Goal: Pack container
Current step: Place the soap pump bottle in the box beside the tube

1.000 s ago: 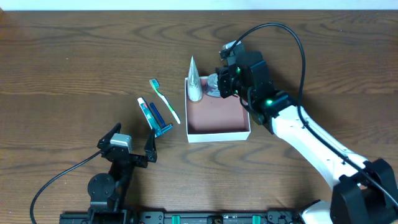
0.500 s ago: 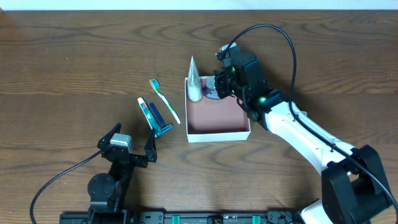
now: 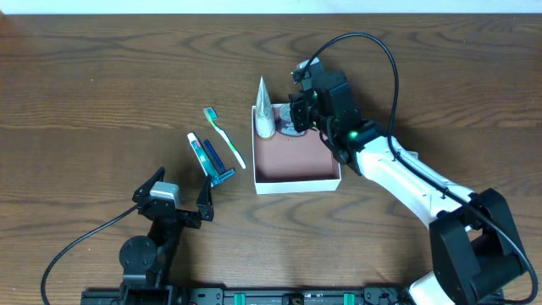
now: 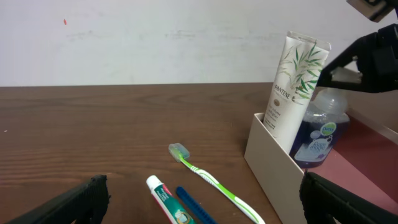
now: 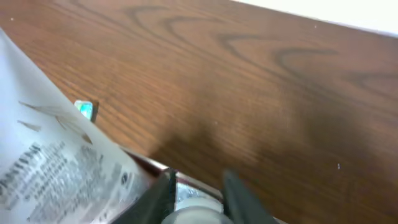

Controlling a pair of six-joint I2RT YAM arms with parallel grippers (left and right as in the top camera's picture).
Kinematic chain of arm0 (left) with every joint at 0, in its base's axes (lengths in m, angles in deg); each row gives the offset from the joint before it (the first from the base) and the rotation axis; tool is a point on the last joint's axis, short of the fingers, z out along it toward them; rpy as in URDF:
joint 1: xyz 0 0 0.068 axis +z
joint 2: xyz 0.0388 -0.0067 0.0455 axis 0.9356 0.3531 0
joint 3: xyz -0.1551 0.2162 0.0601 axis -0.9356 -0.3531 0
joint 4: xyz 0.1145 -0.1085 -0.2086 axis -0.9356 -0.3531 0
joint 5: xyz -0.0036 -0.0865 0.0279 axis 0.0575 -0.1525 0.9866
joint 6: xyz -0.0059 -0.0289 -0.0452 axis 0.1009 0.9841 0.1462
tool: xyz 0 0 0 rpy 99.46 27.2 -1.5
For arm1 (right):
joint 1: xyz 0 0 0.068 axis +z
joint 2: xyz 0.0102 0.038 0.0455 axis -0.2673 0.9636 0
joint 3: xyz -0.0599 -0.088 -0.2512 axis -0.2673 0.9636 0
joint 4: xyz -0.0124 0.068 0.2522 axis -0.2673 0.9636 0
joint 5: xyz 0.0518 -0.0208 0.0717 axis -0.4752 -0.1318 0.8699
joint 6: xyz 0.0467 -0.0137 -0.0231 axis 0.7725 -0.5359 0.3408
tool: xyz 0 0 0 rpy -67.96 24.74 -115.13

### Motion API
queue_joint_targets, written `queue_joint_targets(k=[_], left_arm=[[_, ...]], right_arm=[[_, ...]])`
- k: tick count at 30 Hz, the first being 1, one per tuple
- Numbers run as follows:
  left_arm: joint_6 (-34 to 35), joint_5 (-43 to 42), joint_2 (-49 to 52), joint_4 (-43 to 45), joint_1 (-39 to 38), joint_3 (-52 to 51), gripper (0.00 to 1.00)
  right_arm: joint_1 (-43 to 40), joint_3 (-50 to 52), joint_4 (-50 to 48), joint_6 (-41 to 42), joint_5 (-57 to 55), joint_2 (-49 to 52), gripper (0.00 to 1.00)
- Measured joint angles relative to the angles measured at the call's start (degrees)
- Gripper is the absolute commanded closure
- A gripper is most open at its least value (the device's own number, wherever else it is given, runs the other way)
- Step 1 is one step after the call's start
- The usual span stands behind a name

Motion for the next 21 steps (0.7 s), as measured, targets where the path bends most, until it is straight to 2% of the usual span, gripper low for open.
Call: queue_joint_targets(k=[4, 10, 15, 21], left_arm=[[0.0, 0.0, 0.0, 0.0, 0.0, 0.0, 0.02], [0.0, 0.0, 0.0, 0.0, 0.0, 0.0, 0.02], [0.0, 0.0, 0.0, 0.0, 0.0, 0.0, 0.02], [0.0, 0.0, 0.0, 0.0, 0.0, 0.0, 0.02]], right_arm=[[0.0, 0.0, -1.4, -0.3, 0.0, 0.1, 0.53], [0.1, -0.1, -1.9, -0.5, 0.2, 0.1, 0.48], [0.2, -0.1, -2.2, -0.5, 0.2, 0.1, 0.37], [0.7, -0.1, -3.8, -0.5, 0.8, 0.1, 0.32]])
